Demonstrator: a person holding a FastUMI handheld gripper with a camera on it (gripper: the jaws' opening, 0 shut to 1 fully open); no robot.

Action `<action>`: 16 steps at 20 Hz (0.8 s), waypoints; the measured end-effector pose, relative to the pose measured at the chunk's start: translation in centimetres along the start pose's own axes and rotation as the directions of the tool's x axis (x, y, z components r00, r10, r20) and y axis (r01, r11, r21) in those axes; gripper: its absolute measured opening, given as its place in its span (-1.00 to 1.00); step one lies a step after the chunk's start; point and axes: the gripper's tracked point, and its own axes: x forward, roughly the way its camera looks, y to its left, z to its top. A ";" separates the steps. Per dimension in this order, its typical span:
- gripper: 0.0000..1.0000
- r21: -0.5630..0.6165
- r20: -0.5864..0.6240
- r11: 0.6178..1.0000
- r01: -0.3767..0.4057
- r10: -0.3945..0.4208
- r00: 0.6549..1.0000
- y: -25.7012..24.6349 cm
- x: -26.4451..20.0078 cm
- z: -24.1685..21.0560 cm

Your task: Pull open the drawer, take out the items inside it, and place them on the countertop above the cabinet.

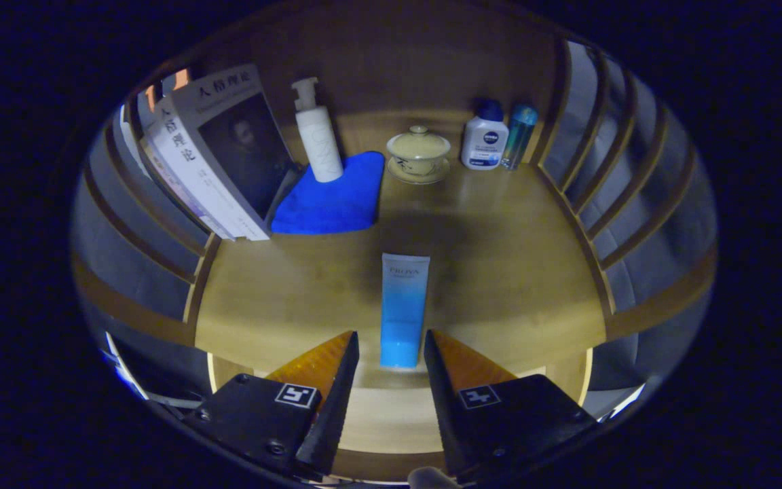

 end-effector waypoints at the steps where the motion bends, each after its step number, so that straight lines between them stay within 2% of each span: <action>1: 0.24 0.003 0.027 1.000 -0.010 0.010 1.000 0.3 -1.1 -0.6; 4: 0.24 -0.053 0.153 0.999 0.001 0.007 0.988 0.4 -4.9 -2.4; 6: 0.27 -0.090 0.259 0.996 -0.003 0.026 0.965 1.3 -8.3 -4.2; 9: 0.49 -0.135 0.415 0.991 0.015 0.043 0.909 1.9 -13.3 -7.4; 14: 0.96 -0.145 0.610 0.989 -0.037 0.119 0.784 3.2 -21.2 -12.9; 16: 0.98 -0.164 0.661 0.986 -0.031 0.133 0.738 2.8 -23.3 -14.8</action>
